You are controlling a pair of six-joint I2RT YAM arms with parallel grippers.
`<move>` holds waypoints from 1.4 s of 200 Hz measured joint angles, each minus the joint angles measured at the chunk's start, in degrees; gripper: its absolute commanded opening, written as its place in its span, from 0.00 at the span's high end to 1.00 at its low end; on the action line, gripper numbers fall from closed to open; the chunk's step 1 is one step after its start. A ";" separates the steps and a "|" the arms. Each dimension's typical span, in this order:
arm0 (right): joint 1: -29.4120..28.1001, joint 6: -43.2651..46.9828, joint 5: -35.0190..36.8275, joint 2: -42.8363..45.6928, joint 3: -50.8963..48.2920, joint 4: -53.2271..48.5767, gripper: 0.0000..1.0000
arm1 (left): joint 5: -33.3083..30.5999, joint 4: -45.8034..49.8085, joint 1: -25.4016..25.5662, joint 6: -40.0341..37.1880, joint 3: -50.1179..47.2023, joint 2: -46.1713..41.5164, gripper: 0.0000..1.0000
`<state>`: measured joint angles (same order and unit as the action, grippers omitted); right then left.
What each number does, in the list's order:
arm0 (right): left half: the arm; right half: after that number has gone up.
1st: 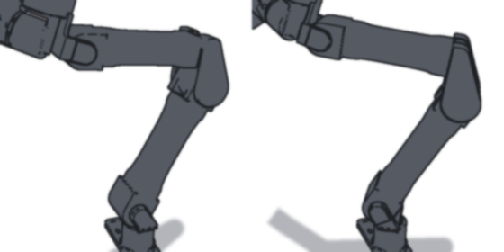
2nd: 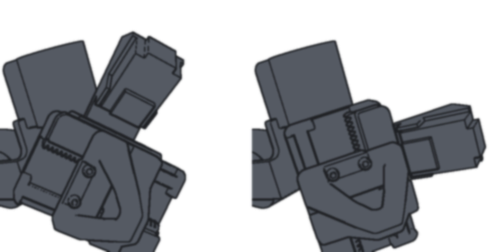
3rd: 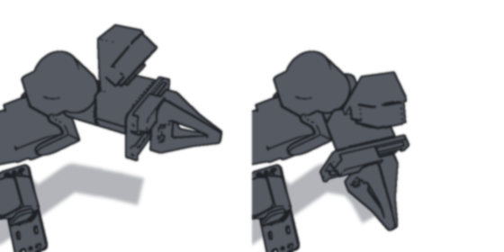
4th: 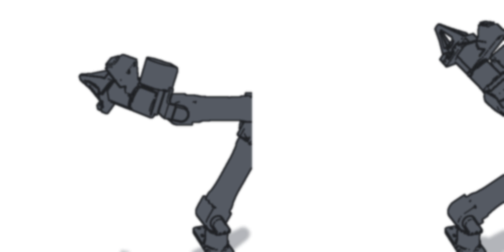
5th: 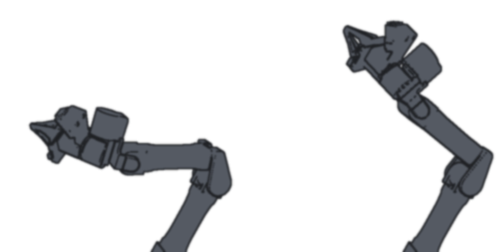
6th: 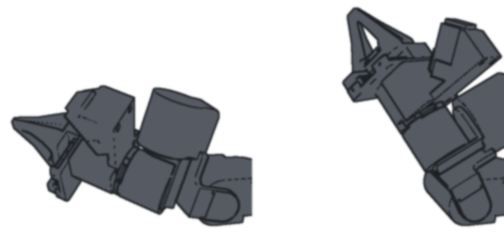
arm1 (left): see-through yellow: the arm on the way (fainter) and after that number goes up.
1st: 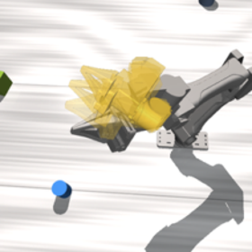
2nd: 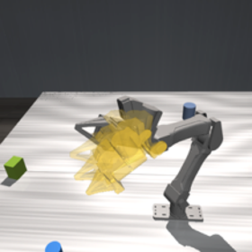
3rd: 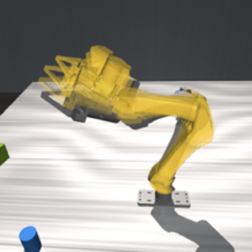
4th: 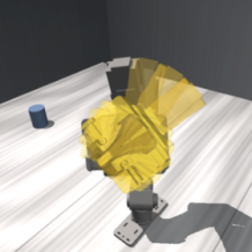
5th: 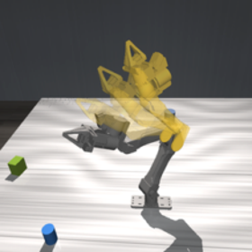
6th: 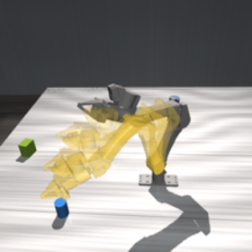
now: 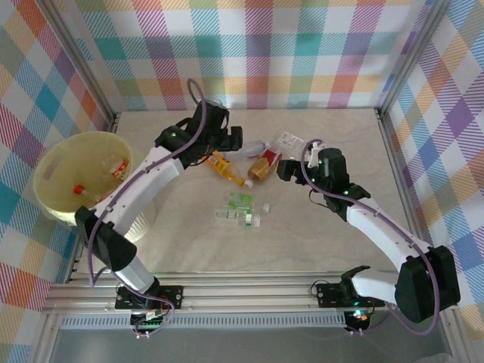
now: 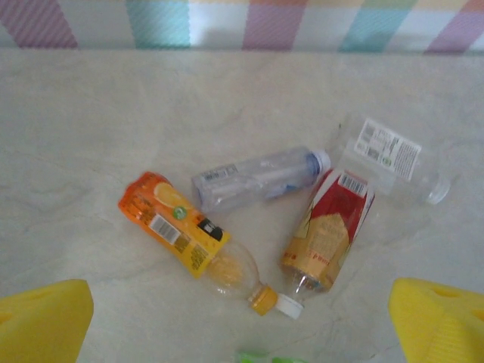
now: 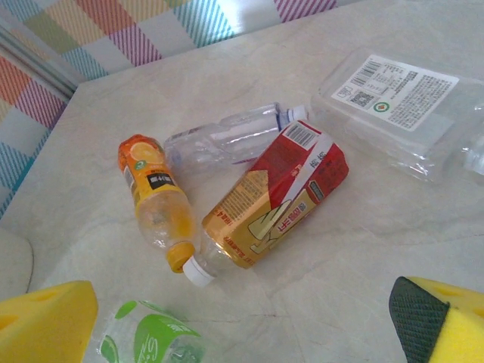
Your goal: Put the plastic bottles in the bin
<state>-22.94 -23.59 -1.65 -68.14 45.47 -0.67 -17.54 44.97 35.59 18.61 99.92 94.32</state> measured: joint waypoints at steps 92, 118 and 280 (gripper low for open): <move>0.00 -1.25 1.29 0.09 -0.07 -3.02 0.00 | 1.33 -4.74 -5.11 19.69 -5.86 11.39 0.00; 0.00 -0.92 1.55 1.44 -0.07 -5.90 0.00 | 1.64 -8.76 -9.49 26.77 -7.69 14.47 0.00; 0.00 2.29 4.26 8.52 -0.81 -11.32 0.00 | 7.30 -21.86 -14.71 44.57 -6.32 30.80 0.23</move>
<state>-22.94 -21.30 2.61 -59.61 44.66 -11.99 -10.24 23.11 20.88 63.18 93.60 125.12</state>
